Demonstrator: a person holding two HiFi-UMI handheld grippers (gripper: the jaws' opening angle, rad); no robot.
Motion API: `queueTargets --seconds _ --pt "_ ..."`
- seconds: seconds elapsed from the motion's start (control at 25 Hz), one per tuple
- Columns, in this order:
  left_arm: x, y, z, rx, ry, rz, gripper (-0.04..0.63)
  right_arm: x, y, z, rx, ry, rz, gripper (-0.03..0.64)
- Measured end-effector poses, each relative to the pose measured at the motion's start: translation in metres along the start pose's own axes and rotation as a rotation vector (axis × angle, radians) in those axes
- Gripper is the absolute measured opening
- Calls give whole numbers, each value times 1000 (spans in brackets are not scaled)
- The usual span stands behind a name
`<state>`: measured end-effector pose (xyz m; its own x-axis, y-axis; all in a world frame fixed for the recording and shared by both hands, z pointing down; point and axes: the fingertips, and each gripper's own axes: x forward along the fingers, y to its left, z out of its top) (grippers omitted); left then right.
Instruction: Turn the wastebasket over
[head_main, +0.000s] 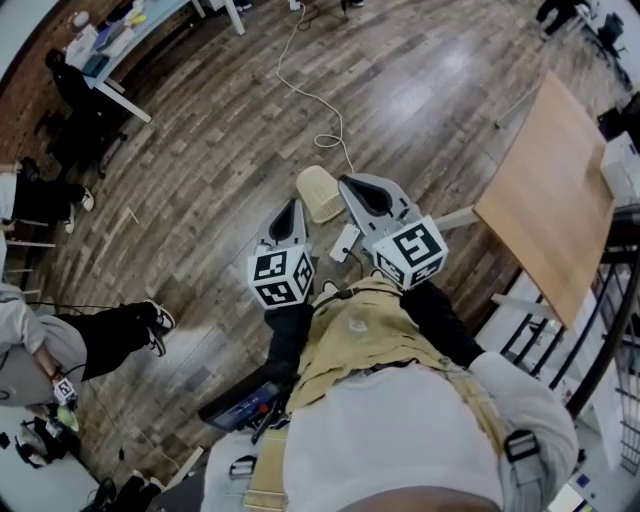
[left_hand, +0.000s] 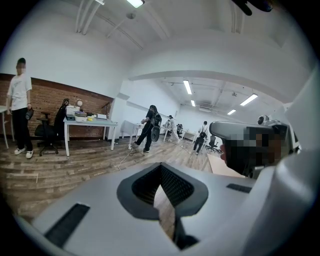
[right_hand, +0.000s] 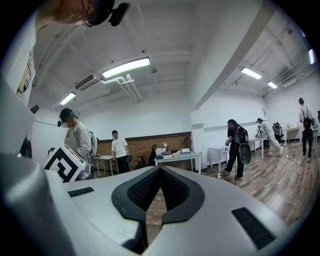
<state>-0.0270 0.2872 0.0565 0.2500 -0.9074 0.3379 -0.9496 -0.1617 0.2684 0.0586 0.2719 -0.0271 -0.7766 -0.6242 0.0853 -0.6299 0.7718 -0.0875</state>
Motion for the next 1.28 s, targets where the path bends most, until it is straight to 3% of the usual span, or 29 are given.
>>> queueTargets --seconds 0.32,0.68,0.96,1.28 --pt "-13 22 -7 -25 5 18 2 12 20 -8 0 8 24 21" --pt "-1 51 -30 -95 60 50 2 35 28 -42 24 105 58 21" --pt "55 56 -31 -107 118 111 2 71 -35 -60 87 148 90 21" --pt "175 53 -3 -82 167 174 2 143 -147 -63 143 152 200 21"
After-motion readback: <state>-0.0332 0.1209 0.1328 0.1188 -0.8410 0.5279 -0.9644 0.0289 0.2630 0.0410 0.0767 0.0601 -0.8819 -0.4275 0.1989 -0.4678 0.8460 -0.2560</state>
